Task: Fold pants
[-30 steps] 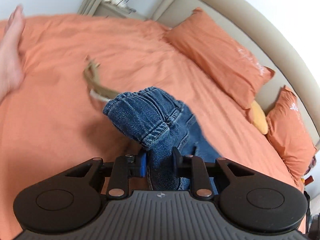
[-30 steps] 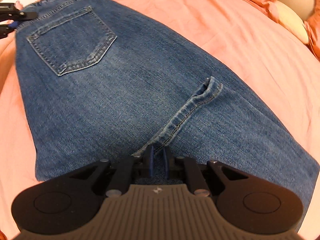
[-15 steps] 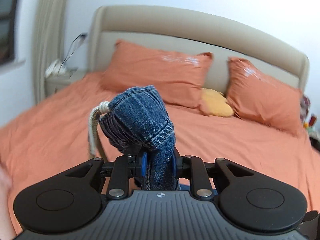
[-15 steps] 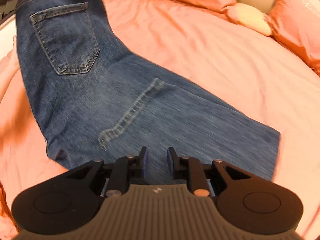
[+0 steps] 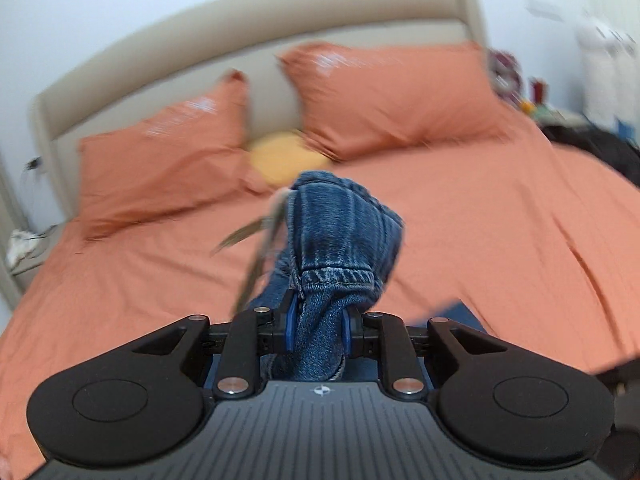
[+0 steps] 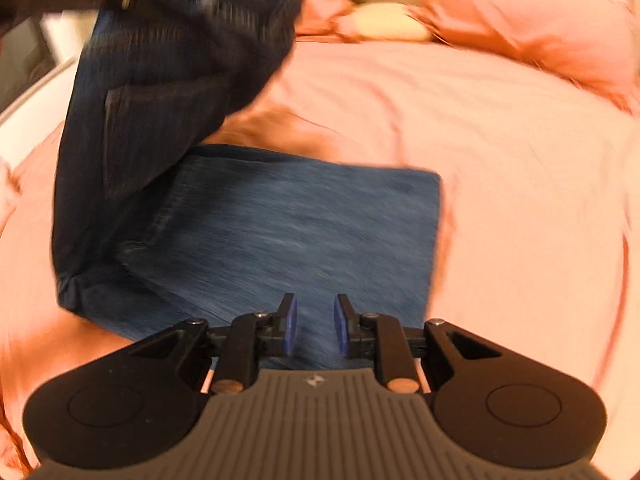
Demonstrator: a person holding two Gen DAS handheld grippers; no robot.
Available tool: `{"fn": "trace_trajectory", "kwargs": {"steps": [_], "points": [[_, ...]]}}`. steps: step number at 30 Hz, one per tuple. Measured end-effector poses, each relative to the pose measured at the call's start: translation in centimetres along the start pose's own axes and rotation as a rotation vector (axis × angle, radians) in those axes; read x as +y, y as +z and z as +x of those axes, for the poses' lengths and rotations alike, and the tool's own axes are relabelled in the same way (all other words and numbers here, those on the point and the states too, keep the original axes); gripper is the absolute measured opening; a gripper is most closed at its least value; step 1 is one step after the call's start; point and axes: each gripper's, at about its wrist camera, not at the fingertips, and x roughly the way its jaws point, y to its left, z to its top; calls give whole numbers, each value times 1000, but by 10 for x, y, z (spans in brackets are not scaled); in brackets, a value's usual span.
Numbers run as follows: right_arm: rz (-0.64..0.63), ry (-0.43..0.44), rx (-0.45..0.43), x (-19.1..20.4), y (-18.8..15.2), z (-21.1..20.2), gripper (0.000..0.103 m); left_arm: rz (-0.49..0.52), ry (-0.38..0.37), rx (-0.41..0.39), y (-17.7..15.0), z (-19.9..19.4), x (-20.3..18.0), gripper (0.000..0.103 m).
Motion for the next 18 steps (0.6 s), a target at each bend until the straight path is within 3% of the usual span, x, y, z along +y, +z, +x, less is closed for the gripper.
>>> {"fn": "trace_trajectory", "kwargs": {"steps": [5, 7, 14, 17, 18], "points": [[114, 19, -24, -26, -21, 4, 18, 146, -111, 84, -54, 18, -60, 23], [140, 17, -28, -30, -26, 4, 29, 211, -129, 90, -74, 19, -74, 23], [221, 60, -23, -39, -33, 5, 34, 227, -311, 225, -101, 34, -64, 32], [206, 40, -20, -40, -29, -1, 49, 156, -437, 261, -101, 38, -49, 49], [209, 33, -23, -42, -29, -3, 56, 117, -496, 266, -99, 37, -42, 65]]}}
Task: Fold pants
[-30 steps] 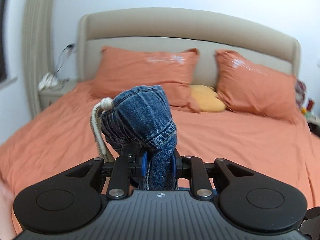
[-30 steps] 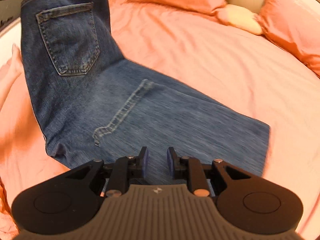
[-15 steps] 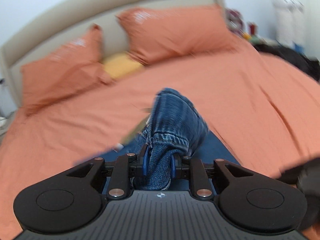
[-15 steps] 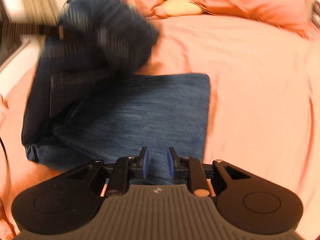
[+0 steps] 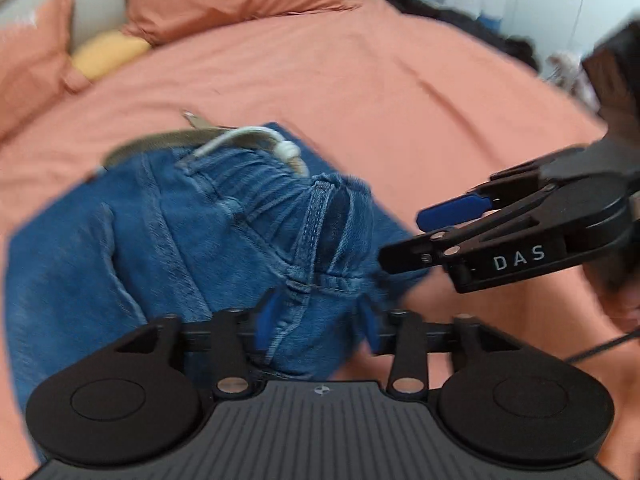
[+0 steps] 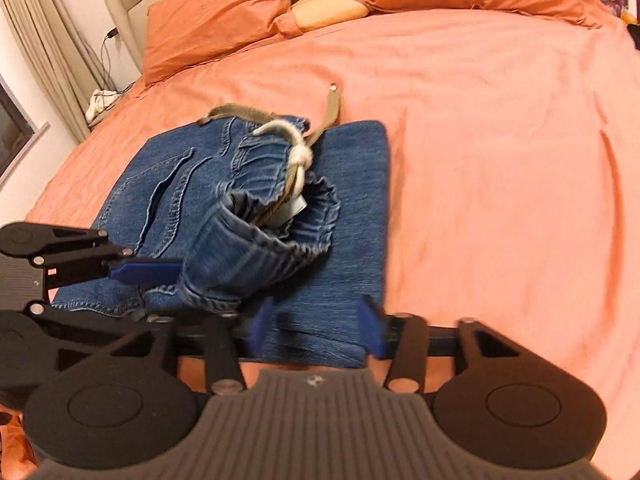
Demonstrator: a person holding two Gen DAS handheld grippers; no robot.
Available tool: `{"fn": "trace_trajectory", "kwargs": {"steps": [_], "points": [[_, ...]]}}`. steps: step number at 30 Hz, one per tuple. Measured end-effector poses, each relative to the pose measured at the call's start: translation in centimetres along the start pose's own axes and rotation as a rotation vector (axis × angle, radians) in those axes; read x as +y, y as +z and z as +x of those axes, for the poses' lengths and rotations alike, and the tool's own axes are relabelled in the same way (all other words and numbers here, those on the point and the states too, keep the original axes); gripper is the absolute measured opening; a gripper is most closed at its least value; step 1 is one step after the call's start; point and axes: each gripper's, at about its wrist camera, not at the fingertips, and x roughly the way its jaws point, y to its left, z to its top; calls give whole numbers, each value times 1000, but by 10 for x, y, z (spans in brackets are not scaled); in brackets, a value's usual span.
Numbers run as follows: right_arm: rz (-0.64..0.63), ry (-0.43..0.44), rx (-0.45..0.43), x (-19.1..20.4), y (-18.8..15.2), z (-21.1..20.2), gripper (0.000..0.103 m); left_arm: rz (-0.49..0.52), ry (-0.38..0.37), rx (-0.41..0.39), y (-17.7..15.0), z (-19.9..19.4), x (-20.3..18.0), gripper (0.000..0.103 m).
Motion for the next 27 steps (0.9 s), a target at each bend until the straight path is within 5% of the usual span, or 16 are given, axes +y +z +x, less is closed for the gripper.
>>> {"fn": "trace_trajectory", "kwargs": {"steps": [1, 6, 11, 16, 21, 24, 27], "points": [[7, -2, -6, -1, 1, -4, 57, -25, -41, -8, 0, -5, 4, 75], [65, 47, -58, -2, 6, -25, 59, -49, -29, -33, -5, -30, 18, 74], [98, 75, -111, 7, 24, -30, 61, 6, 117, -29, -20, -52, 40, 74], [165, 108, -38, 10, 57, 1, 47, -23, 217, -22, -44, -74, 74, 71], [202, 81, 107, 15, 77, 41, 28, -89, 218, -7, -78, -99, 99, 71], [194, 57, 101, 21, 84, 39, 5, -52, 242, 17, -101, -103, 98, 71], [153, 62, 81, 34, 96, 19, 0, -39, 254, 39, -121, -96, 95, 71]]}}
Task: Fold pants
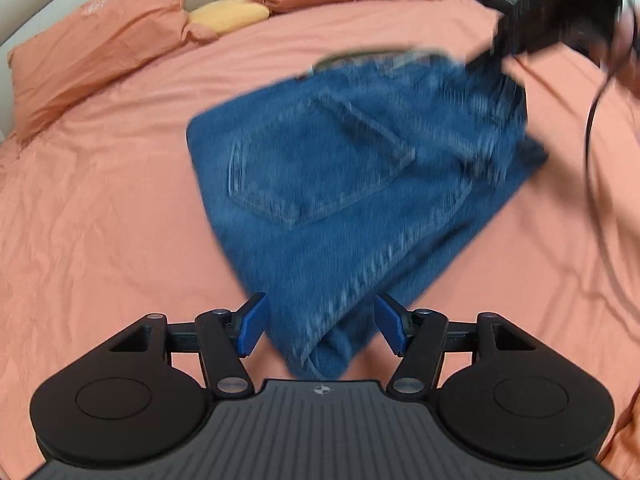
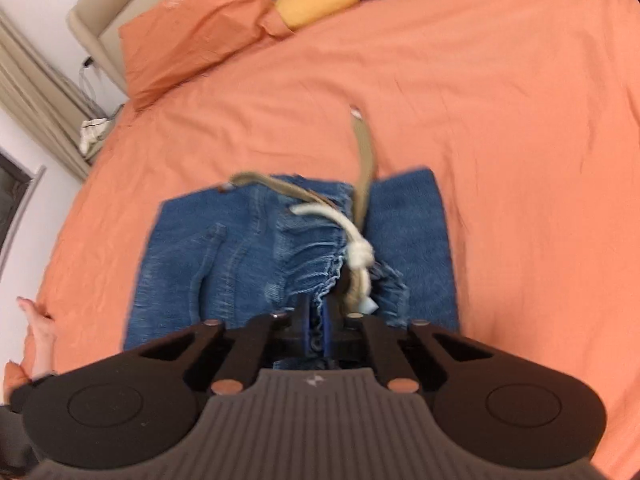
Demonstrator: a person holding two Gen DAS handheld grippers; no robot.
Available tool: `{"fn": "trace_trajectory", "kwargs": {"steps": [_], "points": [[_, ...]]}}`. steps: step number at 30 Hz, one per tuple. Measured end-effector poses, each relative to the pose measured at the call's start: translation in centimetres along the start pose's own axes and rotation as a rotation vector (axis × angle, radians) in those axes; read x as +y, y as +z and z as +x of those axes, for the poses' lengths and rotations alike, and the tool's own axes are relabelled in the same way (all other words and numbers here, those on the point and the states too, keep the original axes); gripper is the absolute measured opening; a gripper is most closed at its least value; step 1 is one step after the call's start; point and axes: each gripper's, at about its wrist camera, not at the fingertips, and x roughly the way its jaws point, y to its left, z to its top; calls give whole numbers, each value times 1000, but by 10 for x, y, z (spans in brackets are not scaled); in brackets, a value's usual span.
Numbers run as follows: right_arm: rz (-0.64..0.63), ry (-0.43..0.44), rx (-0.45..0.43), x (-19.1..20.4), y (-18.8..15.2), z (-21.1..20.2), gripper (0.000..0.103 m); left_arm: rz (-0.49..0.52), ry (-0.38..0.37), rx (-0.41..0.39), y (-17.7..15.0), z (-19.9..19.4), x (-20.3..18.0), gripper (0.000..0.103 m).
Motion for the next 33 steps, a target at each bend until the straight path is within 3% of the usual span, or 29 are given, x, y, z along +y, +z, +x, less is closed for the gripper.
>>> {"fn": "trace_trajectory", "kwargs": {"steps": [2, 4, 6, 10, 19, 25, 28, 33], "points": [[-53, -20, -13, 16, 7, -14, 0, 11, 30, -15, -10, 3, -4, 71], [-96, -19, -28, 33, 11, -31, 0, 10, 85, -31, -14, 7, -6, 51], [-158, -30, -50, 49, 10, -49, 0, -14, 90, -42, -16, 4, -1, 35], [-231, -71, -58, 53, -4, -73, 0, -37, 114, -44, -20, -4, 12, 11], [-161, -132, 59, -2, -74, -31, 0, -55, 100, 19, -22, 4, 26, 11], [-124, -217, 177, -39, -111, 16, 0, -111, -9, 20, -12, -14, 45, 12], [-33, -153, 126, -54, -109, 5, 0, -103, -34, -21, -4, -29, 47, 17], [-77, -122, 39, -39, -81, -22, 0, -120, 25, -63, 27, -27, 56, 17]]}}
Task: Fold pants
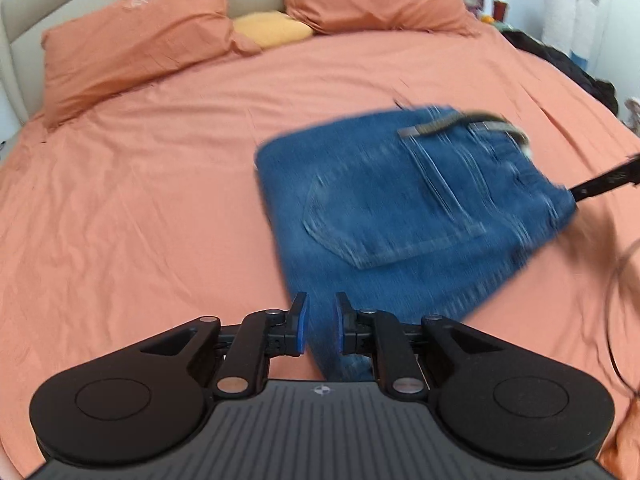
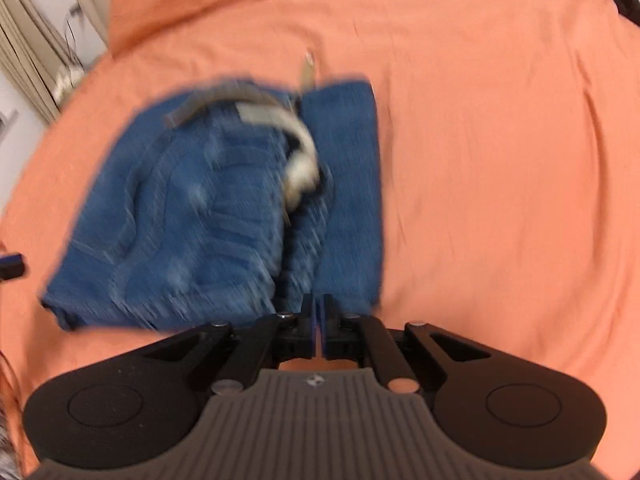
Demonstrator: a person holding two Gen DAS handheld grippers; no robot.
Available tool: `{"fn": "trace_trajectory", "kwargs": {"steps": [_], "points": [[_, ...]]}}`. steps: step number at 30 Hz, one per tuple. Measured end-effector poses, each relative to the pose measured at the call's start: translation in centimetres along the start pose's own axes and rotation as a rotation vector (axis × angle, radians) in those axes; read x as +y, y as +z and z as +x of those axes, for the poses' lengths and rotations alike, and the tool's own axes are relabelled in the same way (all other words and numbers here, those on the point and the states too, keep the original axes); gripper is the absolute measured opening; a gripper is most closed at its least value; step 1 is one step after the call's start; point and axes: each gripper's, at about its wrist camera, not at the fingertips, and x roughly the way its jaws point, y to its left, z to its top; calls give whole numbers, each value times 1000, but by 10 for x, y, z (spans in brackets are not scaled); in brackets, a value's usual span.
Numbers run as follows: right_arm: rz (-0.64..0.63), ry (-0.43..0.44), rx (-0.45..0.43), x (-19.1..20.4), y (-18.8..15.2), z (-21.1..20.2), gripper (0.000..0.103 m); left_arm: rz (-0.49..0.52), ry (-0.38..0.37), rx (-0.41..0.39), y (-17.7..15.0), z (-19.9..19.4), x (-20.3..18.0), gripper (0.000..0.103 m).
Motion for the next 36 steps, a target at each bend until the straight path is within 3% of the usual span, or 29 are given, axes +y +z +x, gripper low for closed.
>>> {"fn": "trace_trajectory", "kwargs": {"steps": [2, 6, 9, 14, 16, 20, 22, 24, 28, 36], "points": [[7, 28, -42, 3, 13, -9, 1, -31, 5, -11, 10, 3, 3, 17], [-26, -7, -72, 6, 38, -2, 9, -31, -11, -16, 22, 13, 2, 19], [-54, 8, -52, -4, 42, 15, 28, 3, -56, -15, 28, 20, -12, 29], [-120, 86, -62, -13, 48, 33, 28, 98, -141, -30, 55, 33, -59, 37], [-166, 99, -59, -14, 47, 37, 28, 143, -163, -49, 71, 42, -82, 46], [-273, 133, -45, -13, 46, 47, 27, 309, -184, -81, 103, 64, -126, 55], [-328, 147, -44, -12, 48, 51, 27, 428, -194, -86, 119, 77, -143, 69], [-395, 157, -43, -10, 51, 53, 27, 549, -198, -65, 132, 94, -158, 75], [-529, 181, -25, -9, 55, 59, 27, 782, -172, 22, 150, 133, -177, 76], [-767, 225, 0, -8, 63, 59, 27, 956, -307, 194, 176, 176, -195, 85]]}}
